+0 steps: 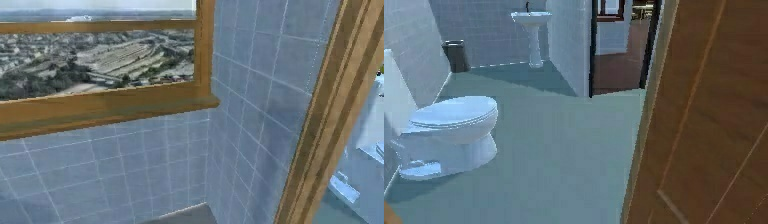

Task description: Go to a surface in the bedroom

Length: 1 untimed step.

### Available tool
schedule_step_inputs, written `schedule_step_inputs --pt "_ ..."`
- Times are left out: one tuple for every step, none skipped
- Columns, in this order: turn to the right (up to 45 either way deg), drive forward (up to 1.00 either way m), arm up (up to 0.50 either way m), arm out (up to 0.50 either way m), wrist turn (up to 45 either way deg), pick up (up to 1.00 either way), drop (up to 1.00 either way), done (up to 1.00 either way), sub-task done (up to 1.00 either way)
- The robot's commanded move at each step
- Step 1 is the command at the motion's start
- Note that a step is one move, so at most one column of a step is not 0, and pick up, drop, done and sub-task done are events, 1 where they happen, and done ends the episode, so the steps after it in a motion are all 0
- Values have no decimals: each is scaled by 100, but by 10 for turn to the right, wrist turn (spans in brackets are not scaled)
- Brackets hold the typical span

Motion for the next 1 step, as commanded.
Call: schedule_step_inputs --pt "-450 0 0 0 0 0 0 0 0"
